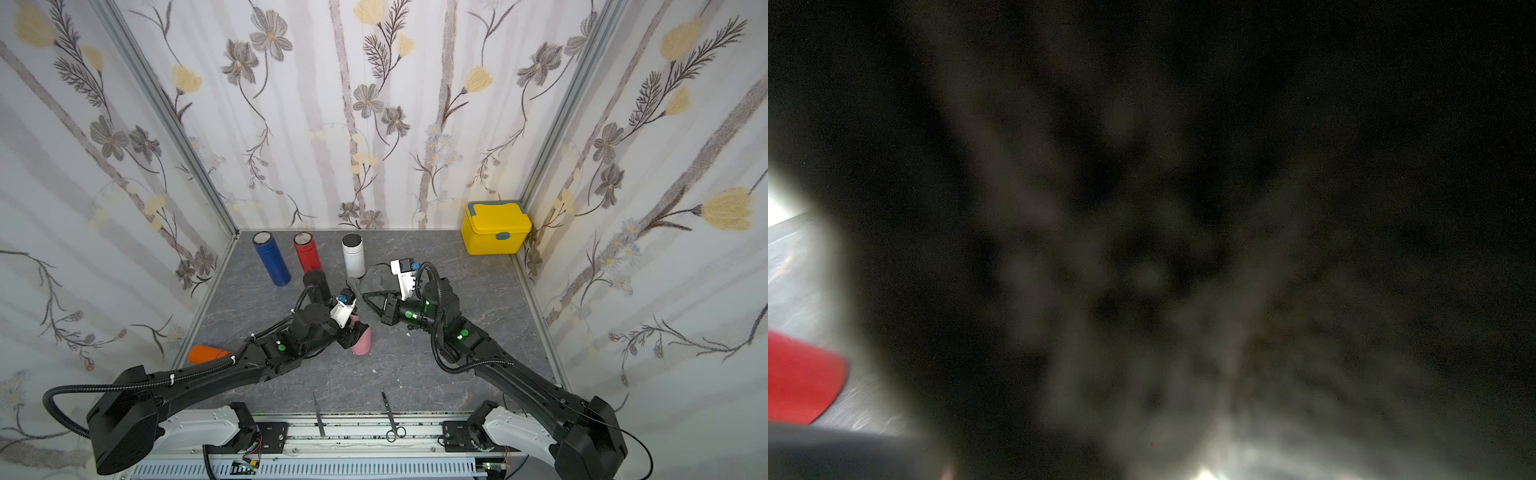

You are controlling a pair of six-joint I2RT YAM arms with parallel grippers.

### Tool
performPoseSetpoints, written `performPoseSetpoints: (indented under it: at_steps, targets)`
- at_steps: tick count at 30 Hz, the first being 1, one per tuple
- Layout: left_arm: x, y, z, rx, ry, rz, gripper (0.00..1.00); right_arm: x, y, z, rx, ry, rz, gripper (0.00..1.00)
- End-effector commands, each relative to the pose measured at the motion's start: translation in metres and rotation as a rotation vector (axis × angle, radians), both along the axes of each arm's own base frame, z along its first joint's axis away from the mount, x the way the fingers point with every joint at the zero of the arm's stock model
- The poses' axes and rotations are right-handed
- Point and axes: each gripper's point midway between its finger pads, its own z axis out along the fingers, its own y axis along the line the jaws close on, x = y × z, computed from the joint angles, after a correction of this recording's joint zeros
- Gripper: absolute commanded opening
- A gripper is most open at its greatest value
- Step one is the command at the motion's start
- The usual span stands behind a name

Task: Wipe the surface of the thermos
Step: Wipe the dirt from the surface of the thermos.

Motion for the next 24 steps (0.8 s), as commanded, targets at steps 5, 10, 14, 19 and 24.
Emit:
performPoseSetpoints:
  at_steps: [5, 10, 14, 19, 24]
  targets:
    - [-0.006, -0.014, 0.029, -0.096, -0.084, -0.047, 0.0, 0.039, 0.029, -0.025, -0.084, 0.008, -0.037, 0.0]
    - [-0.009, -0.012, 0.029, -0.12, -0.088, -0.044, 0.0, 0.041, 0.045, -0.043, -0.124, 0.009, -0.042, 0.0]
    - [-0.01, -0.011, 0.028, -0.127, -0.086, -0.043, 0.0, 0.034, 0.022, -0.043, -0.13, 0.0, -0.122, 0.0]
    - [-0.01, -0.011, 0.028, -0.136, -0.094, -0.04, 0.0, 0.027, -0.021, -0.023, -0.121, -0.034, -0.261, 0.0]
    - [-0.013, -0.016, 0.031, -0.138, -0.101, -0.077, 0.0, 0.015, -0.018, -0.022, -0.127, -0.025, -0.195, 0.0]
